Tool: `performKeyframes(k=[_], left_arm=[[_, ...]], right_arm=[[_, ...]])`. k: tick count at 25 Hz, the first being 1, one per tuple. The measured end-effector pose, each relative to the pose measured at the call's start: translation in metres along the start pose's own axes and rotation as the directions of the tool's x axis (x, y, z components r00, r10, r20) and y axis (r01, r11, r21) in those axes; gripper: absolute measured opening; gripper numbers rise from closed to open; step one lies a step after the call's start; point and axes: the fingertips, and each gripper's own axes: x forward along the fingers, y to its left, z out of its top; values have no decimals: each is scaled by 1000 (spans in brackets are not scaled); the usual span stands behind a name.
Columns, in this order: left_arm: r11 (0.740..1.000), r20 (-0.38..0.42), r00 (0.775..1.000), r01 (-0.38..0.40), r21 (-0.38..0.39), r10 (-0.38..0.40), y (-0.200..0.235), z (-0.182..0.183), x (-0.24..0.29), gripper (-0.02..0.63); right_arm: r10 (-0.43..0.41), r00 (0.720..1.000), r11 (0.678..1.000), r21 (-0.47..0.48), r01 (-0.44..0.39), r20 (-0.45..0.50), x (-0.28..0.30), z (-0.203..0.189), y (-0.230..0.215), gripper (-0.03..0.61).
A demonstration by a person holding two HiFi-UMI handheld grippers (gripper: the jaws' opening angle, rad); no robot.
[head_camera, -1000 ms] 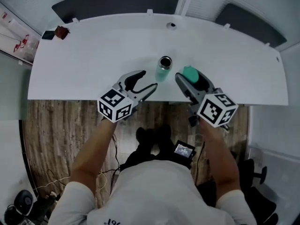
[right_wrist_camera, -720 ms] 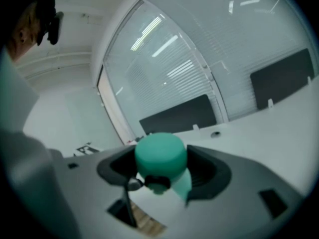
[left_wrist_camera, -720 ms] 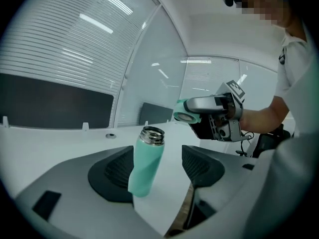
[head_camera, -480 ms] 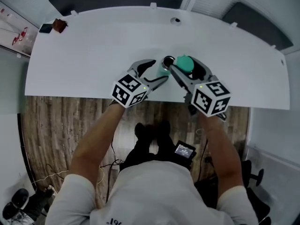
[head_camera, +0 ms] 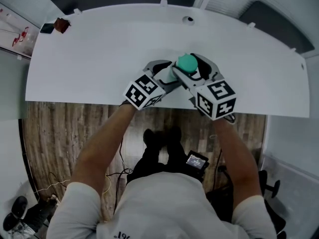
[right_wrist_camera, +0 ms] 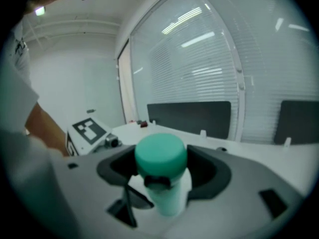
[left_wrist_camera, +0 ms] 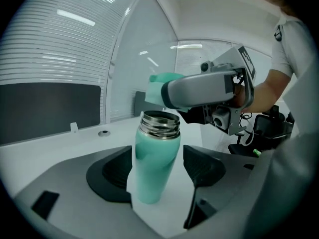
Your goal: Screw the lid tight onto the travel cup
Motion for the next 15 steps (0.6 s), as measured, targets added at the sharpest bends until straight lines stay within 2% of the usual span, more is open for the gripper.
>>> performKeyframes(k=[7, 15], left_arm=[[1000, -23, 1000, -6, 27, 6, 1, -7, 17, 325], [999, 10, 1000, -6, 38, 6, 1, -7, 27, 325]], right_arm=[[18, 999, 999, -29, -19, -32, 13, -12, 2, 319], [-6, 999, 999, -54, 4, -48, 13, -25, -2, 319]])
